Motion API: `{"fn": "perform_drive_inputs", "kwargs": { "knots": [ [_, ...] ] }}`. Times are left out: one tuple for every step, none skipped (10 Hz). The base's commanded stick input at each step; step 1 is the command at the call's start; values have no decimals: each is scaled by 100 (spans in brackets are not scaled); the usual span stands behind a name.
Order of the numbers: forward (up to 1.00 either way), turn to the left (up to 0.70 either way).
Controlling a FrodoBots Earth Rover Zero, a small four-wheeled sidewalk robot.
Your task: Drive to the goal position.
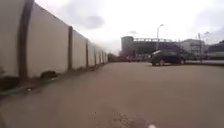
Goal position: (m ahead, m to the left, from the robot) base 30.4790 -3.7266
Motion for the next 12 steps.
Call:
{"fn": "perform_drive_inputs", "kwargs": {
  "knots": [
    [100,0],
    [100,0],
    [100,0],
    [100,0],
    [100,0],
    [100,0],
    [100,0],
    [100,0],
    [100,0],
    [100,0],
    [100,0],
    [100,0]
  ]
}}
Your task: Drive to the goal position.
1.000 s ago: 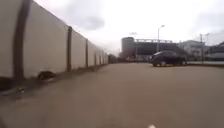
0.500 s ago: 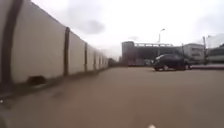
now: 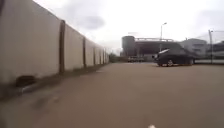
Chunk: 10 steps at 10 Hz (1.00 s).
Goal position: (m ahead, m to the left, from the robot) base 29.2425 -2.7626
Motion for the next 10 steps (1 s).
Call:
{"fn": "perform_drive_inputs", "kwargs": {
  "knots": [
    [100,0],
    [100,0],
    [100,0],
    [100,0],
    [100,0],
    [100,0],
    [100,0],
    [100,0],
    [100,0],
    [100,0]
  ]
}}
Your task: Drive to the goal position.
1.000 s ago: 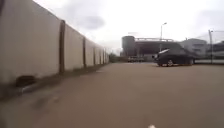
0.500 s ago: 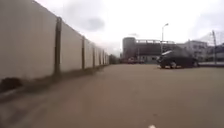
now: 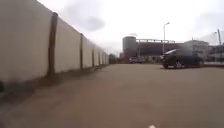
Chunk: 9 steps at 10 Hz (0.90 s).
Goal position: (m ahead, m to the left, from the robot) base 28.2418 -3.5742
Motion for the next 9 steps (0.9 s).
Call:
{"fn": "perform_drive_inputs", "kwargs": {
  "knots": [
    [100,0],
    [100,0],
    [100,0],
    [100,0],
    [100,0],
    [100,0],
    [100,0],
    [100,0],
    [100,0]
  ]
}}
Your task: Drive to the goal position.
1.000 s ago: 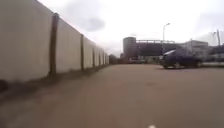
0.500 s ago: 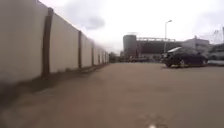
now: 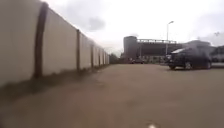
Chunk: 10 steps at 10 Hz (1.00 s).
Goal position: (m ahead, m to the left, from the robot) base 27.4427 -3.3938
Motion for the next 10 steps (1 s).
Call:
{"fn": "perform_drive_inputs", "kwargs": {
  "knots": [
    [100,0],
    [100,0],
    [100,0],
    [100,0],
    [100,0],
    [100,0],
    [100,0],
    [100,0],
    [100,0],
    [100,0]
  ]
}}
